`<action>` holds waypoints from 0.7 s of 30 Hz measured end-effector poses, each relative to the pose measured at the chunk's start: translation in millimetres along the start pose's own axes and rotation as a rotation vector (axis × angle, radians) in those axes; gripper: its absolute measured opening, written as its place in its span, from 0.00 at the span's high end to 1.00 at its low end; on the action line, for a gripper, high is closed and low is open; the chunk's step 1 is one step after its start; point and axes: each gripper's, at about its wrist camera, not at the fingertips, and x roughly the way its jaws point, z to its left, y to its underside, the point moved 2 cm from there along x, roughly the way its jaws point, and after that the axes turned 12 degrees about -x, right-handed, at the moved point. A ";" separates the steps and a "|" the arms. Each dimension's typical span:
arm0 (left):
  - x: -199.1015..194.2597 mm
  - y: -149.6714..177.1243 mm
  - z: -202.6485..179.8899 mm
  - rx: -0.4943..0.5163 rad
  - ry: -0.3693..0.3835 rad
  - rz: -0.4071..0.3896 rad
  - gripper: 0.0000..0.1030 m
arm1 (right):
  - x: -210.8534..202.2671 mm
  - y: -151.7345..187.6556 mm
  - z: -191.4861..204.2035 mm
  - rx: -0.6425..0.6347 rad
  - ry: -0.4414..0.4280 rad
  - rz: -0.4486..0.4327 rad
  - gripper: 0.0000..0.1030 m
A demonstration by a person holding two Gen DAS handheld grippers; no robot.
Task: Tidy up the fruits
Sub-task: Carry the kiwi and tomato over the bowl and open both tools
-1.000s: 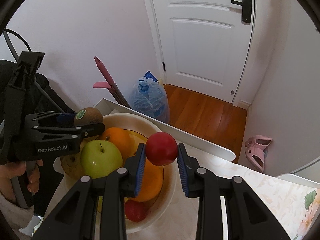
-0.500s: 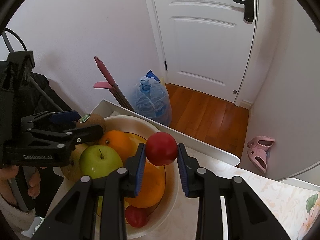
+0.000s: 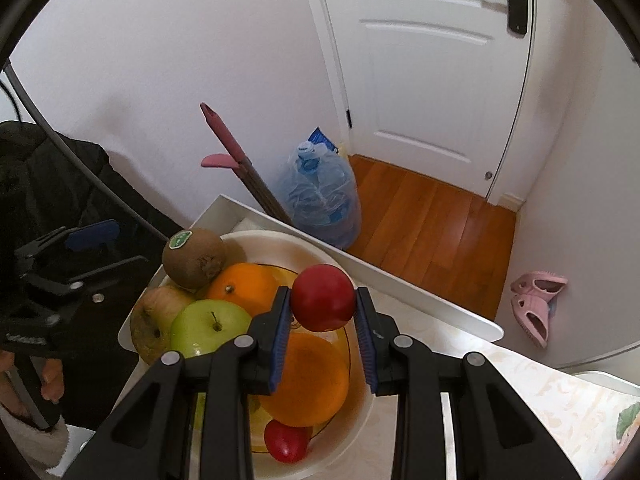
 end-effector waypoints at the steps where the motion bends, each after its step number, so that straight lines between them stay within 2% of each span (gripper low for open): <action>1: -0.8 1.2 0.3 0.002 -0.001 -0.001 0.00 | 2.7 0.7 -1.1 0.006 -0.005 0.003 0.72; 9: -6.9 8.7 -0.2 0.041 -0.019 -0.010 0.00 | 6.0 2.4 0.0 0.027 -0.022 0.010 0.71; 10: -7.5 9.5 -0.5 0.045 -0.020 -0.010 0.00 | 5.3 2.6 0.0 0.029 -0.019 0.011 0.61; 11: -9.3 10.1 -0.3 0.045 -0.021 -0.013 0.00 | 4.3 3.2 0.1 0.031 -0.011 0.016 0.43; 13: -11.9 11.3 -0.4 0.046 -0.018 -0.017 0.00 | -1.0 4.1 -1.0 0.038 0.018 0.005 0.28; 16: -17.3 15.0 -0.2 0.051 -0.017 -0.023 0.00 | -8.7 6.2 -3.1 0.057 0.032 -0.009 0.19; 21: -33.0 20.3 -3.1 0.054 -0.016 -0.043 0.00 | -24.2 11.1 -3.7 0.079 0.055 -0.024 0.19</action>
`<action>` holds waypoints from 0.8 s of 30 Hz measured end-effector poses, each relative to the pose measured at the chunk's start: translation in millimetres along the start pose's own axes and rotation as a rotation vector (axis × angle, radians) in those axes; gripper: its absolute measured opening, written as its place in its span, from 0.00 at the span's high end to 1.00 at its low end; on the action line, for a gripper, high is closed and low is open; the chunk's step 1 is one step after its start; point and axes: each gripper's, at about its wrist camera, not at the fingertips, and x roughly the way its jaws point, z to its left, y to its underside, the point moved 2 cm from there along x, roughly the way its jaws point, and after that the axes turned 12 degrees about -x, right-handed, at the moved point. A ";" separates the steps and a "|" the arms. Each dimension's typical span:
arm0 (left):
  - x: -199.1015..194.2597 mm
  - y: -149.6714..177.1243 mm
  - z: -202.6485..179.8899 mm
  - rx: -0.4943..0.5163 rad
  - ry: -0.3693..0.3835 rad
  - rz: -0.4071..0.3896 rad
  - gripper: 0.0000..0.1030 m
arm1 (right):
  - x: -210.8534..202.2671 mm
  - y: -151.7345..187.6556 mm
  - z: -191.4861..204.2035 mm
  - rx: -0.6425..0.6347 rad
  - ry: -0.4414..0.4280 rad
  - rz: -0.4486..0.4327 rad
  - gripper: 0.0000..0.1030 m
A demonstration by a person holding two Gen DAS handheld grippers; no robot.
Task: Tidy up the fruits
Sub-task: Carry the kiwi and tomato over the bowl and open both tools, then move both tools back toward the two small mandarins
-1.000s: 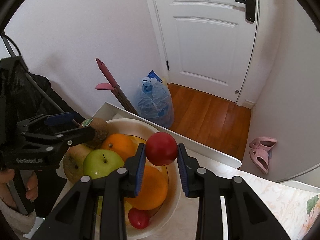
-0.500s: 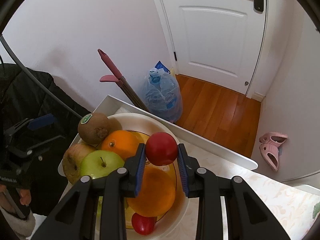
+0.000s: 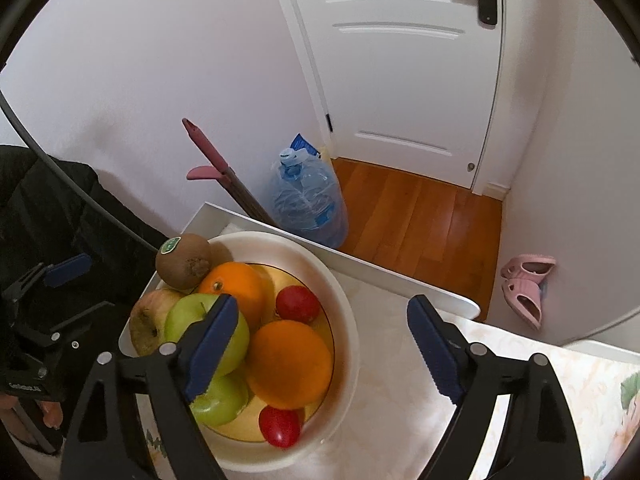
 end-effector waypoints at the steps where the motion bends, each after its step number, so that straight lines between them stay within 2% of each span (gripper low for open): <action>1: -4.7 0.7 -1.1 0.002 0.001 -0.006 0.00 | -3.9 0.3 0.8 0.000 0.004 -0.003 0.19; 6: -28.4 3.1 -10.4 0.021 -0.002 -0.043 0.00 | -31.4 4.8 8.4 -0.001 0.015 -0.022 0.18; 8: -40.7 4.1 -14.5 0.031 -0.003 -0.065 0.00 | -45.6 8.6 12.1 0.002 0.026 -0.035 0.02; 9: -46.1 4.8 -16.3 0.036 -0.003 -0.075 0.00 | -51.5 10.3 13.5 0.005 0.029 -0.043 0.00; 15: -76.0 10.7 -35.1 0.082 0.044 -0.106 0.00 | -100.3 29.7 20.4 0.025 0.077 -0.094 0.00; 18: -85.5 14.0 -53.4 0.143 0.078 -0.122 0.00 | -123.0 44.3 20.8 0.060 0.101 -0.095 0.00; 24: -90.9 21.7 -103.8 0.254 0.178 -0.090 0.00 | -170.5 85.8 5.2 0.168 0.229 -0.082 0.00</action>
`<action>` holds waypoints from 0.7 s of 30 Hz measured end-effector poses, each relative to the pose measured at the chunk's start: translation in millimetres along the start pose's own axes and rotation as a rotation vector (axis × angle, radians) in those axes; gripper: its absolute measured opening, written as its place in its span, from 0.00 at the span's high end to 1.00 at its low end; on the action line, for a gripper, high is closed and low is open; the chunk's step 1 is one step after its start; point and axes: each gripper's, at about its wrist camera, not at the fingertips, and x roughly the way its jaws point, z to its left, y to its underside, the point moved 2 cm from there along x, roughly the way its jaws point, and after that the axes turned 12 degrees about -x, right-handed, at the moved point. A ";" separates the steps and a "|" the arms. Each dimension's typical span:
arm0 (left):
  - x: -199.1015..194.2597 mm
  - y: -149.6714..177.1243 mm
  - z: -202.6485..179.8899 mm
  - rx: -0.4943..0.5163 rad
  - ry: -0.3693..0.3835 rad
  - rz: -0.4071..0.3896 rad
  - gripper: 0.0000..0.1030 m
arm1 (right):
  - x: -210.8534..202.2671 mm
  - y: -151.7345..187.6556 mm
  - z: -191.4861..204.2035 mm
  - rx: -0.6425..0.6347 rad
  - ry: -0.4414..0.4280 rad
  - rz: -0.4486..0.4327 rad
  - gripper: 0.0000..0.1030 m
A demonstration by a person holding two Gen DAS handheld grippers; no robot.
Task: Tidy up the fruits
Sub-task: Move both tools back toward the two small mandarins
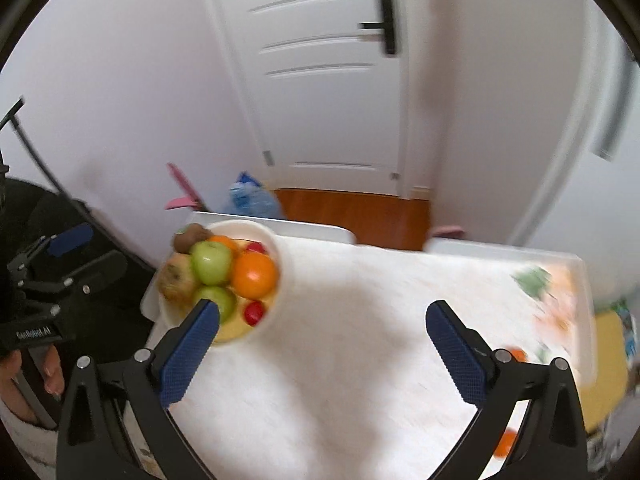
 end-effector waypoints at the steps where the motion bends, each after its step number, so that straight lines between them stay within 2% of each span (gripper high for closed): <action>1: 0.8 -0.9 -8.8 0.017 0.016 0.003 0.00 | -6.0 5.2 -6.3 0.019 0.009 0.004 0.00; 12: 28.7 11.4 -125.7 0.228 0.180 0.071 0.00 | -68.7 90.2 -85.1 0.194 0.216 0.064 0.00; 21: 75.0 31.7 -208.5 0.380 0.297 0.163 0.00 | -70.6 152.1 -119.9 0.335 0.252 0.127 0.00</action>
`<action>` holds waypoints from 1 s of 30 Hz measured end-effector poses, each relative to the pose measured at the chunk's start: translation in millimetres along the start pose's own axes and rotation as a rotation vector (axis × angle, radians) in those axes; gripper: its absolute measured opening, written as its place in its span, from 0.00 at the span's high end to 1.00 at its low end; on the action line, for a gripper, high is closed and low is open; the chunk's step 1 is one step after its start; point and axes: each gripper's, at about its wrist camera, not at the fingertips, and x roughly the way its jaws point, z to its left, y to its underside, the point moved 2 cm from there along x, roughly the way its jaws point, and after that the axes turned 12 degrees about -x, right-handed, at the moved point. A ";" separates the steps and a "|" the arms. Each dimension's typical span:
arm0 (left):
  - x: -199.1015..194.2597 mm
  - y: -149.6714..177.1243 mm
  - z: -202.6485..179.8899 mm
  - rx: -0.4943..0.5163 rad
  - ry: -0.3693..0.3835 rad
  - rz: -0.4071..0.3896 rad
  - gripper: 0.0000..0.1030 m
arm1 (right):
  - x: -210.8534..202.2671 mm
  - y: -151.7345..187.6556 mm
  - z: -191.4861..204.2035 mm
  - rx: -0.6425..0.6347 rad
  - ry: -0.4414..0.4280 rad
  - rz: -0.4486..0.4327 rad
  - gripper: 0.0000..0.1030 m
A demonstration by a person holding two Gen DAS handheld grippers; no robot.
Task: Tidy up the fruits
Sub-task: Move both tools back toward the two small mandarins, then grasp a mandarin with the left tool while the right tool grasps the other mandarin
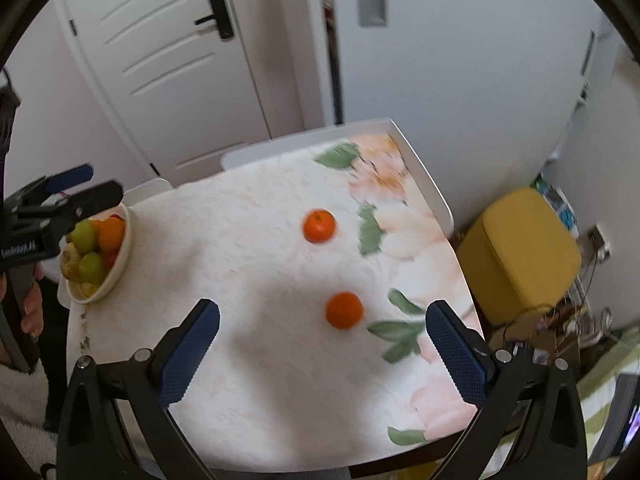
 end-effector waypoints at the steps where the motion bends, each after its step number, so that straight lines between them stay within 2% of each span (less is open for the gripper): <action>1: 8.6 -1.6 -6.6 0.021 0.015 0.012 0.00 | 2.4 2.9 -2.6 0.009 0.002 0.006 0.00; 11: 100.2 -1.1 -56.6 0.196 0.120 0.134 0.00 | 38.8 33.4 -22.4 0.088 0.027 0.041 0.00; 13: 116.8 2.4 -63.2 0.229 0.131 0.154 0.04 | 47.4 37.8 -23.2 0.095 0.035 0.046 0.01; 21: 170.1 18.2 -84.8 0.299 0.168 0.213 0.07 | 76.6 49.2 -20.8 0.104 0.037 0.067 0.15; 23: 178.4 20.3 -88.0 0.308 0.169 0.224 0.24 | 80.8 50.7 -18.9 0.097 0.037 0.067 0.17; 27: 191.9 24.4 -93.3 0.324 0.169 0.246 0.37 | 88.8 52.0 -18.4 0.098 0.029 0.068 0.21; 28: 193.8 25.9 -93.8 0.331 0.168 0.251 0.49 | 90.6 52.1 -18.4 0.099 0.023 0.070 0.23; 30: 193.8 27.2 -93.8 0.340 0.173 0.251 0.54 | 93.8 52.1 -18.8 0.099 0.017 0.069 0.26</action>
